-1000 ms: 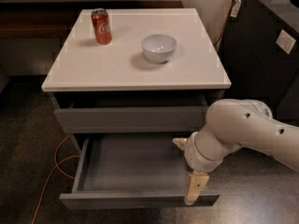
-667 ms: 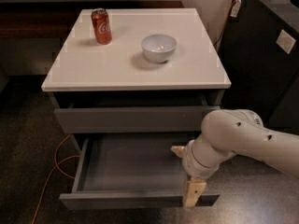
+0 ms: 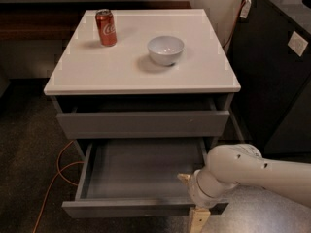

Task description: Close middle drawer

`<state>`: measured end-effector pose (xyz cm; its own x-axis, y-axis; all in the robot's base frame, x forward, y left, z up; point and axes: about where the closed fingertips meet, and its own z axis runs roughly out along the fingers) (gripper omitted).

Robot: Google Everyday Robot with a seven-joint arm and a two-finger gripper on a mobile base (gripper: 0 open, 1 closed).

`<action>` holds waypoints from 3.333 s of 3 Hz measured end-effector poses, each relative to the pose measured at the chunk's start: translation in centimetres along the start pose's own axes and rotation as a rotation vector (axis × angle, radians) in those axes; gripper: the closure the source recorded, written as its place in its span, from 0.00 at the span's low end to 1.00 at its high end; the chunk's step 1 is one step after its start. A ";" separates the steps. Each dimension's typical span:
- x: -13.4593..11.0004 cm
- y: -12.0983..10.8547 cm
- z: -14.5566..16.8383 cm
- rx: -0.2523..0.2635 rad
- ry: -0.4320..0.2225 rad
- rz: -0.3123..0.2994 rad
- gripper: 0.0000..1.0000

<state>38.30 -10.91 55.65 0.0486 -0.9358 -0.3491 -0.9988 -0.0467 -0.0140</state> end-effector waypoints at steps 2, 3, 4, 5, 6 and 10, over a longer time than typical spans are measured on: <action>-0.3 1.4 4.3 -0.010 -0.070 -0.036 0.23; -0.1 1.9 6.2 -0.037 -0.076 -0.053 0.54; 0.4 2.2 7.7 -0.058 -0.059 -0.054 0.77; 1.0 2.4 9.3 -0.072 -0.029 -0.055 0.99; 1.3 2.2 10.8 -0.069 0.012 -0.054 1.00; 2.3 -0.2 13.0 -0.037 0.074 0.003 1.00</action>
Offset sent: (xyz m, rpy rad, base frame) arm -0.0211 0.0279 -0.0545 0.1086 -0.0012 0.0744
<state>38.54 -8.52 42.69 0.0467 -0.9593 -0.2785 -0.9982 -0.0550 0.0219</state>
